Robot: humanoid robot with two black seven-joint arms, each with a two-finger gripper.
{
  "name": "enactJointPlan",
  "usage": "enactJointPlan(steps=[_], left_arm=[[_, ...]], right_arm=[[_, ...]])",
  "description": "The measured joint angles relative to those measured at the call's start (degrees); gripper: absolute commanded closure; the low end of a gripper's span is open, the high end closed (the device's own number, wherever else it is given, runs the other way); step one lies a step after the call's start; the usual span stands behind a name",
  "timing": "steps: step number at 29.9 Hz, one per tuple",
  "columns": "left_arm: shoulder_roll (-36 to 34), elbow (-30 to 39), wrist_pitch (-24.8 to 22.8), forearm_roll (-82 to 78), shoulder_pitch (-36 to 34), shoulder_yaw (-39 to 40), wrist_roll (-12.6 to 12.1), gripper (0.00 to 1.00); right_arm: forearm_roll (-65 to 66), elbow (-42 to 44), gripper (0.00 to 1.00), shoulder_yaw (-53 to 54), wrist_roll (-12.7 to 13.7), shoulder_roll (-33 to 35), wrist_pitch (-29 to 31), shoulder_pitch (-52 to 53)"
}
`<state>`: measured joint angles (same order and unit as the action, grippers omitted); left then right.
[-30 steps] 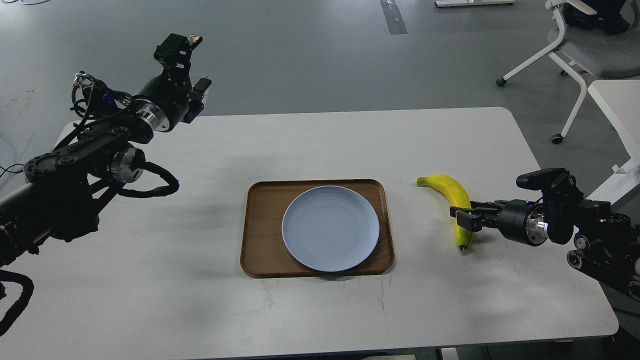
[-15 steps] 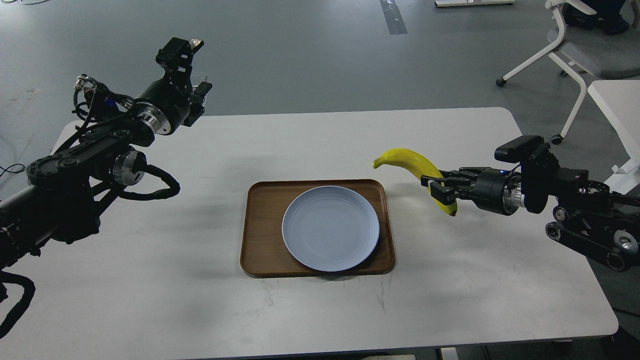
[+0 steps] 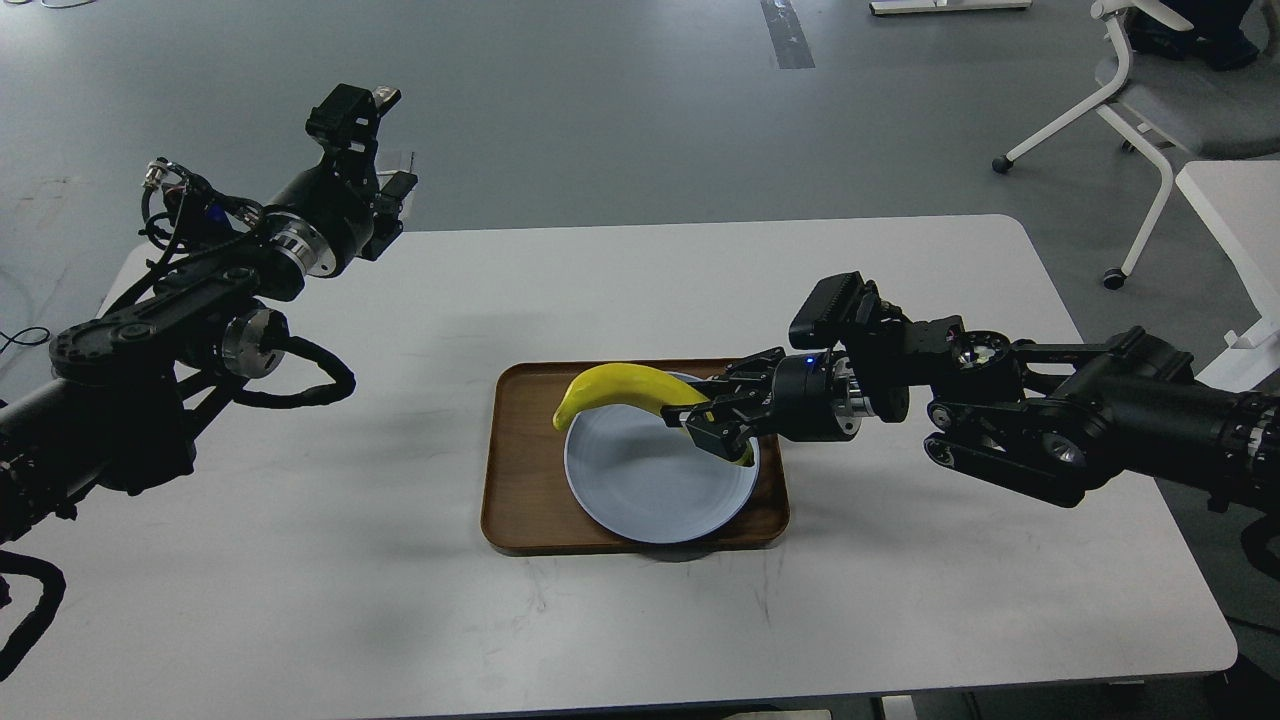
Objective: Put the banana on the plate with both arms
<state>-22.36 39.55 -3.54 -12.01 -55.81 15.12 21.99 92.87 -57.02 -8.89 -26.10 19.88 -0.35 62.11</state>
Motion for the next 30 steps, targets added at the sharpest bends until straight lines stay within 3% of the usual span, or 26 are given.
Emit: enactJointPlan(steps=[5,7,15,22,25,30], left_arm=[[-0.05,0.00,0.03,0.05,0.07,0.00,0.00,0.02],[-0.05,0.00,0.03,0.04,0.05,0.00,-0.05,0.02],[0.24,0.03,-0.35,-0.02,-0.20,-0.02,-0.41,0.02],[0.62,0.10,-0.72,0.14,-0.28,0.60,-0.20,0.02],[0.81,0.24,-0.84,0.39,-0.37,0.92,-0.12,0.02],[2.51,0.52,-2.30,1.24,-0.36,2.48,-0.01,0.02]], right_arm=[[-0.06,0.78,0.43,-1.00,0.05,-0.59,0.00,-0.64],[-0.20,0.82,0.01,-1.02,0.07,-0.50,0.00,-0.72],[-1.78,0.73,0.00,0.07,0.55,-0.14,-0.34,-1.14],[-11.10,0.19,0.00,3.96,0.82,0.67,-0.40,-1.21],[-21.51,0.35,0.00,11.52,1.39,1.21,0.24,-0.92],[-51.87,0.50,0.00,25.26,5.43,1.64,2.25,-1.81]])
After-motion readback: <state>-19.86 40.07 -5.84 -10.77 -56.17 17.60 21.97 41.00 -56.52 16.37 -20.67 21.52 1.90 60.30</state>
